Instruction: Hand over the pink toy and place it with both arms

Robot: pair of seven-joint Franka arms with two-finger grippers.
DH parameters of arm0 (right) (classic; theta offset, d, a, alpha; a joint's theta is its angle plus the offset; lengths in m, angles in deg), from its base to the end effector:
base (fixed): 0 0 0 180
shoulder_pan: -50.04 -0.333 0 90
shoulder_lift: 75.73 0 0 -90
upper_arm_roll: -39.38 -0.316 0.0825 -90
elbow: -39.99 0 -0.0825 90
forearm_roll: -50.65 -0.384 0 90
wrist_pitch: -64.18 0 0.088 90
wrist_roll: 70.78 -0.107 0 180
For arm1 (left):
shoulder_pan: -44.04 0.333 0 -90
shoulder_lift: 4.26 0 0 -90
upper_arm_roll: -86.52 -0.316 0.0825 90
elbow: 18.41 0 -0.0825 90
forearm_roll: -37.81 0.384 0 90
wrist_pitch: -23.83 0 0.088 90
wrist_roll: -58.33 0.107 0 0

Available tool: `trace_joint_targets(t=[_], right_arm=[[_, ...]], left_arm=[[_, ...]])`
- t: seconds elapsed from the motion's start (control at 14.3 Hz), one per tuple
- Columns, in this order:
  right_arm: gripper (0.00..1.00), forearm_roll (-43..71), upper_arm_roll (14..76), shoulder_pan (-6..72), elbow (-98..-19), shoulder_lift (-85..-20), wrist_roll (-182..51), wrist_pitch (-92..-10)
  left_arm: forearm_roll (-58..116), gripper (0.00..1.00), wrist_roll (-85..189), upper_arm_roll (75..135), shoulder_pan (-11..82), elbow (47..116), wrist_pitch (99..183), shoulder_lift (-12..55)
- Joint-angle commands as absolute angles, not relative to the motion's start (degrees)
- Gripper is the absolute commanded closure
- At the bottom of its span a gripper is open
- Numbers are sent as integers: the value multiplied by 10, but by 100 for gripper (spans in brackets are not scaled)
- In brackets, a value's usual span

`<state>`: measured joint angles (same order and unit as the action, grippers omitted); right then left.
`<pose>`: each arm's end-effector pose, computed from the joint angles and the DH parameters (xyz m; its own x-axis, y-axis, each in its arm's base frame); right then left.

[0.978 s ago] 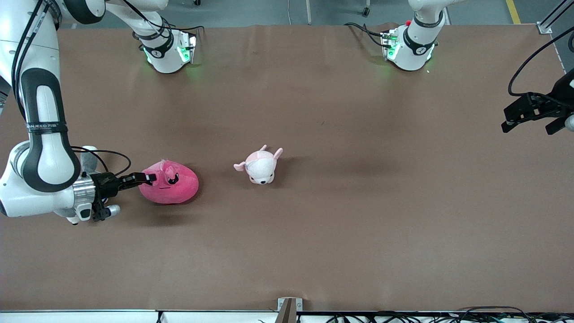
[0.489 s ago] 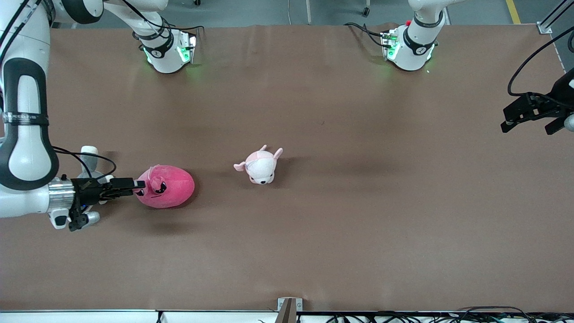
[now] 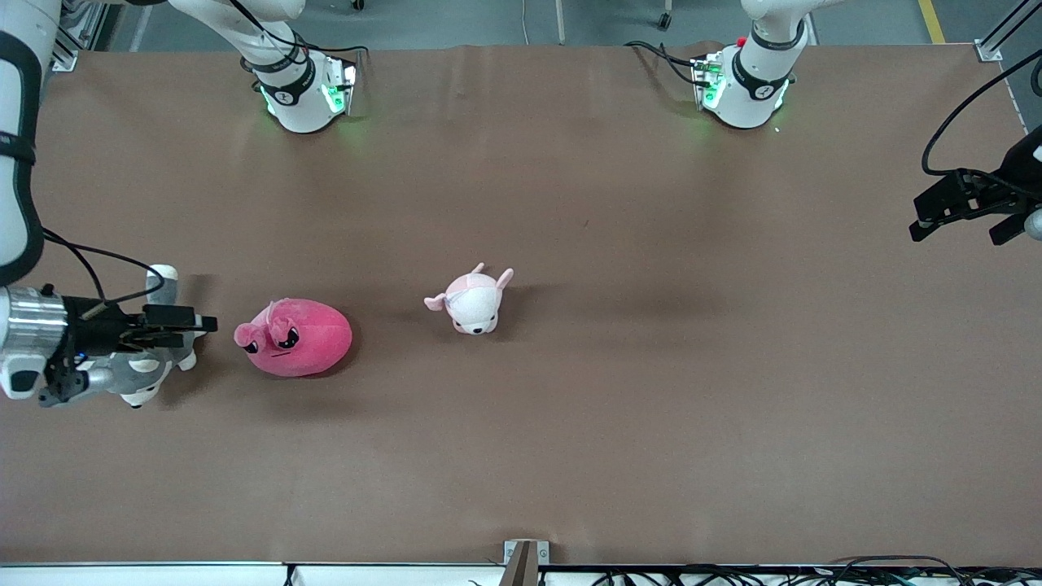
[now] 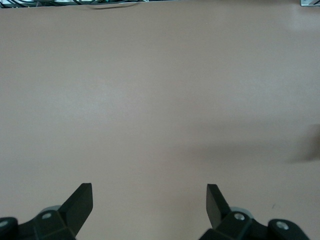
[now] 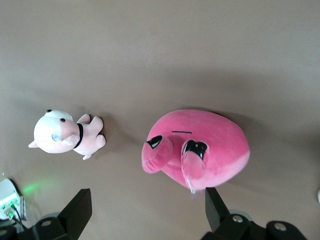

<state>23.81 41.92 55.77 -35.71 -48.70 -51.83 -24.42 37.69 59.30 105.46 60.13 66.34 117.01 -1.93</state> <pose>0.6723 -0.0421 0.4583 0.9823 0.1634 -0.0911 0.1008 -0.8726 -0.4779 0.5722 -0.0243 0.6515 0.9920 -0.0645 0.1087 -0.0664 -0.9977 0.0134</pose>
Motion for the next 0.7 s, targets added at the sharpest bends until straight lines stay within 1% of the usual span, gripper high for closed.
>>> trace_joint_targets(t=[0.0, 0.07, 0.14, 0.28, 0.35, 0.49, 0.63], right_arm=[[0, 255, 414, 559, -372, -525, -565, -214], [0, 256, 415, 558, -372, -533, -576, -200], [0, 269, 415, 559, -372, -553, -583, -191], [0, 329, 411, 558, -374, -586, -587, -181], [0, 351, 411, 558, -373, -592, -594, -167], [0, 366, 416, 558, -372, -609, -605, -134], [0, 440, 414, 557, -371, -624, -601, -135]], left_arm=[[388, 0, 588, 1051, 595, 652, 1161, -14], [389, 0, 588, 1046, 589, 652, 1161, -14], [390, 0, 588, 1023, 562, 652, 1159, -14], [390, 0, 589, 949, 492, 652, 1159, -15], [389, 0, 589, 925, 470, 652, 1159, -15], [388, 0, 589, 907, 452, 652, 1159, -15], [389, 0, 589, 906, 450, 652, 1159, -15]])
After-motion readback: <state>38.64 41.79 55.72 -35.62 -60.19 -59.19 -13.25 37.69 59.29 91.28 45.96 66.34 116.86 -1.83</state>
